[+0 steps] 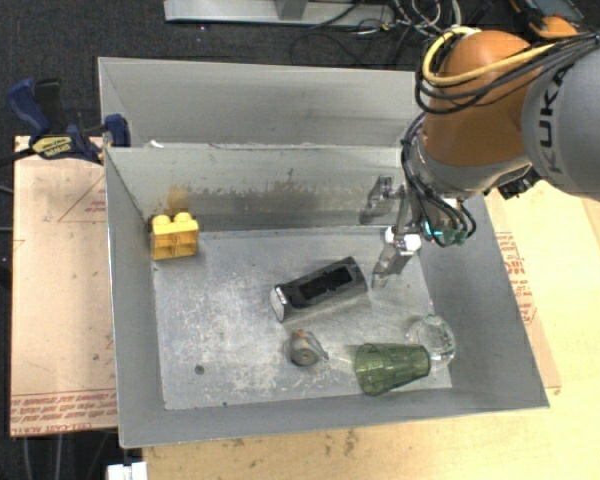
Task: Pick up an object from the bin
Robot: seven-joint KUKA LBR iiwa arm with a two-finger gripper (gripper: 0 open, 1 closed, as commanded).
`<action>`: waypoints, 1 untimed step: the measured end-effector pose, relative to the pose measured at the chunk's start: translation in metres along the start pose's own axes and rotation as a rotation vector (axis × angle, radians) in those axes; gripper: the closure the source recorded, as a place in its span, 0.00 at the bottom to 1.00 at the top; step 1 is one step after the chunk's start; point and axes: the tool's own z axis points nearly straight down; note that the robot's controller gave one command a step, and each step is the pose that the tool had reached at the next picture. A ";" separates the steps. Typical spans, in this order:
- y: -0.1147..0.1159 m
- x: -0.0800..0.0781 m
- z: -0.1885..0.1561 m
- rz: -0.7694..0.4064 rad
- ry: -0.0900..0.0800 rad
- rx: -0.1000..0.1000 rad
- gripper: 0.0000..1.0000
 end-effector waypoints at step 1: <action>0.000 -0.002 -0.004 0.000 -0.008 0.000 0.00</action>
Offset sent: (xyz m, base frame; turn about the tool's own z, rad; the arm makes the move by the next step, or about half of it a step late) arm -0.0007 0.0439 -0.1410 -0.4110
